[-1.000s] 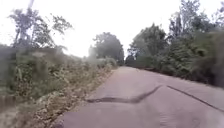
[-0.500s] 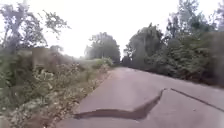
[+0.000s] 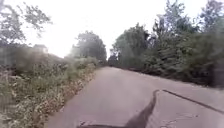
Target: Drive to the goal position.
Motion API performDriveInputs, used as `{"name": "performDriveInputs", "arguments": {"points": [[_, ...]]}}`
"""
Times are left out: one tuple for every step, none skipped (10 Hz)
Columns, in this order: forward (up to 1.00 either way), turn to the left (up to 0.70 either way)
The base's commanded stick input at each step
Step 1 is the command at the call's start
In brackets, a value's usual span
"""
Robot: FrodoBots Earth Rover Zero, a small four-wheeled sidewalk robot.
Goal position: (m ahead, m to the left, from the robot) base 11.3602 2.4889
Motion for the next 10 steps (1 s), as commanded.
{"name": "performDriveInputs", "arguments": {"points": [[1.0,-0.32],[1.0,0.0],[1.0,0.0],[1.0,0.0],[1.0,0.0],[1.0,0.0],[1.0,0.0],[1.0,0.0],[1.0,0.0],[1.0,0.0]]}}
